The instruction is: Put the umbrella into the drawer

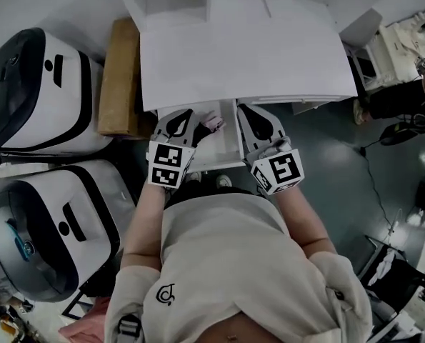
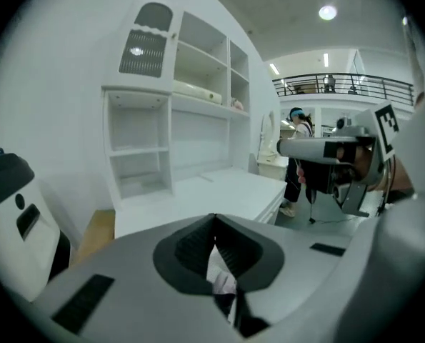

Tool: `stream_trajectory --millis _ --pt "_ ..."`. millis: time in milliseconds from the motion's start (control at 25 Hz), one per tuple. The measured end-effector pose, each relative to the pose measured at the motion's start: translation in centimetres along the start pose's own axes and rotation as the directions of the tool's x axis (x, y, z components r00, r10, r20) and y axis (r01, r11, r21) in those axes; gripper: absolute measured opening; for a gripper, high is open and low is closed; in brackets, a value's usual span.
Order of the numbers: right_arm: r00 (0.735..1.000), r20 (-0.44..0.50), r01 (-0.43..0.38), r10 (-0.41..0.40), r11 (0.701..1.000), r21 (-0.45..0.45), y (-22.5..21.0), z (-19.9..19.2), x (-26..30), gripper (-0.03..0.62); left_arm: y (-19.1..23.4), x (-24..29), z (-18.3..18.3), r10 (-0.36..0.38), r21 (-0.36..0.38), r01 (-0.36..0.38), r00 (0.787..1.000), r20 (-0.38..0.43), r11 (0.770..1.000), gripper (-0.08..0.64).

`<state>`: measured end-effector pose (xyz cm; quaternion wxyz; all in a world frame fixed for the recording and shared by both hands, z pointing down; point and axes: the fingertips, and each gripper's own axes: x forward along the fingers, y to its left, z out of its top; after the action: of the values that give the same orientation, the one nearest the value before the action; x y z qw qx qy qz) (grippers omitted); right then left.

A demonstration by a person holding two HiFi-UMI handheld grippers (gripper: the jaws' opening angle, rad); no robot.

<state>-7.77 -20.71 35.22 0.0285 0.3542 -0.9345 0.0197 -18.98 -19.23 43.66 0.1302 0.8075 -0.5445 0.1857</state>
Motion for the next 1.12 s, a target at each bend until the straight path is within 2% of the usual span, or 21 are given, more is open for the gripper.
stream_trajectory --millis 240,400,520,760,1120 --pt "0.998 0.044 -0.037 0.038 0.999 -0.027 1.8 2.8 0.4 0.005 1.9 -6.2 4.6 0.084 -0.021 -0.082 0.981 0.175 0.996 0.011" --pt "0.995 0.069 -0.064 0.066 0.997 -0.036 2.9 4.0 0.9 0.005 3.3 -9.1 6.4 0.123 -0.055 -0.112 0.960 0.250 0.992 0.011" --pt "0.994 0.074 -0.074 0.078 0.996 -0.046 3.6 4.3 1.2 0.005 3.9 -10.3 6.8 0.138 -0.062 -0.126 0.954 0.267 0.990 0.011" --pt "0.994 0.074 -0.073 0.074 0.997 -0.028 3.9 4.1 1.4 0.005 3.5 -10.8 6.9 0.126 -0.053 -0.116 0.954 0.272 0.992 0.011" --pt "0.998 0.056 -0.029 0.031 0.999 -0.029 2.8 3.3 1.4 0.005 3.1 -9.9 7.4 0.100 -0.064 -0.085 0.953 0.284 0.994 0.011"
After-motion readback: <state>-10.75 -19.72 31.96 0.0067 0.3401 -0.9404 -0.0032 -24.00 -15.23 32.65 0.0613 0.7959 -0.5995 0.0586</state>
